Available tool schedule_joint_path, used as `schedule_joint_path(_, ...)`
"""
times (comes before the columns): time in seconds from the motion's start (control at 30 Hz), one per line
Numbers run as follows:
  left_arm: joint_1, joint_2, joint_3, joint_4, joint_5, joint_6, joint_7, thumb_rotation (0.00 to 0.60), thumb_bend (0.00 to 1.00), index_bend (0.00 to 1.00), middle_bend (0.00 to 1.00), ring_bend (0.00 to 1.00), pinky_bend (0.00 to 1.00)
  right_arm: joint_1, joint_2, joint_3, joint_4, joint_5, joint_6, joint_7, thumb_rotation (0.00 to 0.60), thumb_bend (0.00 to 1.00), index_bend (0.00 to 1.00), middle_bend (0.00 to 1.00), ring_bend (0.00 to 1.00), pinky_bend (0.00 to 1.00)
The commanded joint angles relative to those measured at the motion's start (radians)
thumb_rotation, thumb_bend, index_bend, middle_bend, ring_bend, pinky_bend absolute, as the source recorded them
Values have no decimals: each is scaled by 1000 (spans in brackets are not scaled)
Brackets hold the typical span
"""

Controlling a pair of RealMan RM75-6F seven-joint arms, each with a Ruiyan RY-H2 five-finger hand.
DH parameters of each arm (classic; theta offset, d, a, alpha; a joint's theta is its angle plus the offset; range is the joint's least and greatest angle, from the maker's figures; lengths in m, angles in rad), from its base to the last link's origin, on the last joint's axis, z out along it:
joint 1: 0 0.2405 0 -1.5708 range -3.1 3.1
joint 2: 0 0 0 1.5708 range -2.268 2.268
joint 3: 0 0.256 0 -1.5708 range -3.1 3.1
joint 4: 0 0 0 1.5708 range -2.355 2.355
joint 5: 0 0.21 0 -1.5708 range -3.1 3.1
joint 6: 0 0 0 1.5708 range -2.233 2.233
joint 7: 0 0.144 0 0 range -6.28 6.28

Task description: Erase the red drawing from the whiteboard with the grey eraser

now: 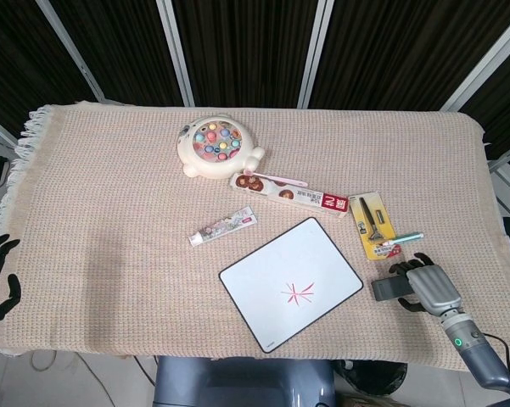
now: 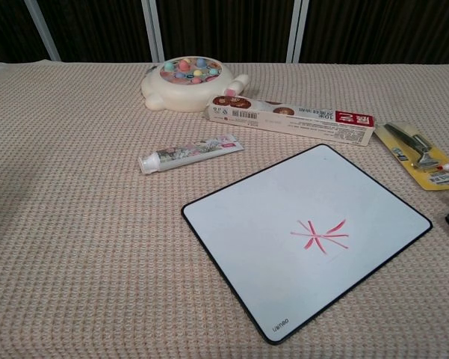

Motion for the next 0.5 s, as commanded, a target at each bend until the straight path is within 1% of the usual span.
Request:
schedule_joint_path(0.03,0,1,-1,-1,-2,0,0,600,638,166,88,23,0,5,0,-3,-2,1,-5,-3,600,377,404,413,340,183)
schedule_joint_path(0.2,1,2,-1,-3,-6,-2,0,600,638,167,88,23,0,8,2,-1,-10,6,1,5,600,430,453,445,361,198)
schedule_joint_path(0.37,1,2,-1,-5,-5,-2,2,600,637,168,88,23,0,19,20,2,-40,4,3,6,600,435,465,452,365,198)
schedule_joint_path(0.5,1,2,1,-6,-4,-4,3,600,637,168,88,23,0,41,47,12,-89,-6,1,8,600,435,488,467,379,207)
